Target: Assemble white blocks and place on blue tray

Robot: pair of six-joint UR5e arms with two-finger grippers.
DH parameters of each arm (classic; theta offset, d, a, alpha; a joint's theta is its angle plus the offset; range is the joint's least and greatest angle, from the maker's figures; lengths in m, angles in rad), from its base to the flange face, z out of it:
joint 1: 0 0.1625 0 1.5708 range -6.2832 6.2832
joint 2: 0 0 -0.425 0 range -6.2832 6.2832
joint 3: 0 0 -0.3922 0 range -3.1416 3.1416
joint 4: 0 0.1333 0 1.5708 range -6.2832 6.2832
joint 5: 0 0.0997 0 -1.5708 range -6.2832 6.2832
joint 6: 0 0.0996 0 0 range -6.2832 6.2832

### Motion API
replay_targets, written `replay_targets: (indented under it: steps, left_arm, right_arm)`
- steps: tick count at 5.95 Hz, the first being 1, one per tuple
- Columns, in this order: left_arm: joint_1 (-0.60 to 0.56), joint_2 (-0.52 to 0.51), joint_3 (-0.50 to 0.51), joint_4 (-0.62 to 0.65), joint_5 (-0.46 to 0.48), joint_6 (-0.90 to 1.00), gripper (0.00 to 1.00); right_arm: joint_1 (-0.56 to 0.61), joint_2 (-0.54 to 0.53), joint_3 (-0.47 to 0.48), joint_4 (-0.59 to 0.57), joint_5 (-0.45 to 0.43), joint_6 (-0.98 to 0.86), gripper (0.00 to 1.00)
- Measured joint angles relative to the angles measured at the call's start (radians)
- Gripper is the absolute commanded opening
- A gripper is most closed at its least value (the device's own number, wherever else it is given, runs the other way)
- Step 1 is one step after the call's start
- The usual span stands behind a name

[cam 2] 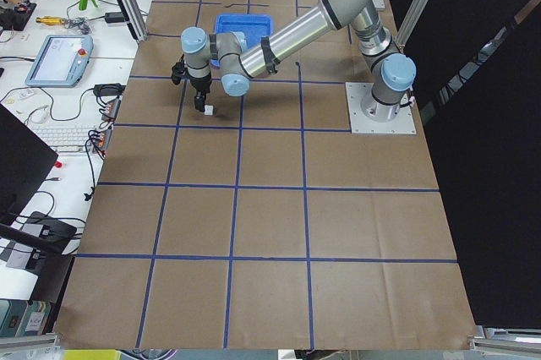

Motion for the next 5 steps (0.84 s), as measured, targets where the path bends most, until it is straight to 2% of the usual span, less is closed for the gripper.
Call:
replay_targets:
  steps: [1,2,3,5]
  left_arm:
    - [0.002,-0.013,-0.003,0.01,0.003,0.004,0.45]
    - [0.009,-0.016,-0.004,0.001,0.003,0.004,0.34]
    - [0.018,-0.016,-0.004,-0.012,0.002,0.002,0.24]
    - [0.021,-0.013,0.002,-0.026,0.001,0.001,0.21]
  right_arm:
    - [-0.003,0.006,0.003,-0.001,-0.004,-0.16,1.0]
    - [-0.006,0.015,0.005,-0.007,-0.007,-0.345,1.0]
    - [-0.012,0.033,0.003,-0.014,-0.007,-0.554,1.0]
    - [-0.086,0.077,-0.01,-0.055,-0.001,-0.923,1.0]
